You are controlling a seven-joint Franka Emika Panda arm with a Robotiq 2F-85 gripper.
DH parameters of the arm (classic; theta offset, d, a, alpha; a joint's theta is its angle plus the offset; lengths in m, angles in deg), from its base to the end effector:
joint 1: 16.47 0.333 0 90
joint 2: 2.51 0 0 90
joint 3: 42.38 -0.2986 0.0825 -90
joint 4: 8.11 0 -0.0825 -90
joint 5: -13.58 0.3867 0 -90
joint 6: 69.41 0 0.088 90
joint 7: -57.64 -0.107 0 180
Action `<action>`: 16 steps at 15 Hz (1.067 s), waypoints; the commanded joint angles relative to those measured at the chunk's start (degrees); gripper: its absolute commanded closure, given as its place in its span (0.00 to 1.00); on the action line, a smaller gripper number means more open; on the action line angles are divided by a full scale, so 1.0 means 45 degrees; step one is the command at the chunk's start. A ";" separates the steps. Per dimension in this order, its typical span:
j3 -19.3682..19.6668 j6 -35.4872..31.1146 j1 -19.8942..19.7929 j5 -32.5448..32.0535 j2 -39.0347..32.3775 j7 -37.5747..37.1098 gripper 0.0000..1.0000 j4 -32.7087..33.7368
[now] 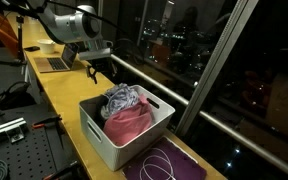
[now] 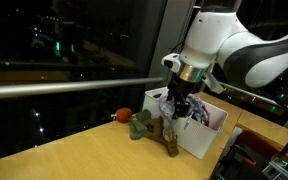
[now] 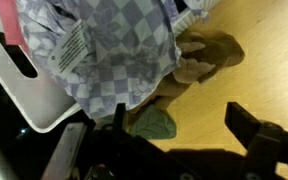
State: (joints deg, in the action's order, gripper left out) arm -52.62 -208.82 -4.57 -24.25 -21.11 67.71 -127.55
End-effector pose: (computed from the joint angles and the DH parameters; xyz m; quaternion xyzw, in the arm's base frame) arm 0.5426 0.2179 0.2557 0.8492 0.4932 0.0392 0.1845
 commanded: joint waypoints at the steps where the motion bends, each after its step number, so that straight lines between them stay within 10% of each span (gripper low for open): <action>1: 0.0336 0.0117 0.0391 -0.0633 -0.1374 0.0067 0.00 0.0955; 16: 0.1140 0.0250 0.0740 -0.1236 -0.3796 -0.0013 0.00 0.1859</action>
State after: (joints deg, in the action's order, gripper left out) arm -49.06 -208.63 -1.99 -28.07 -37.18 67.73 -120.47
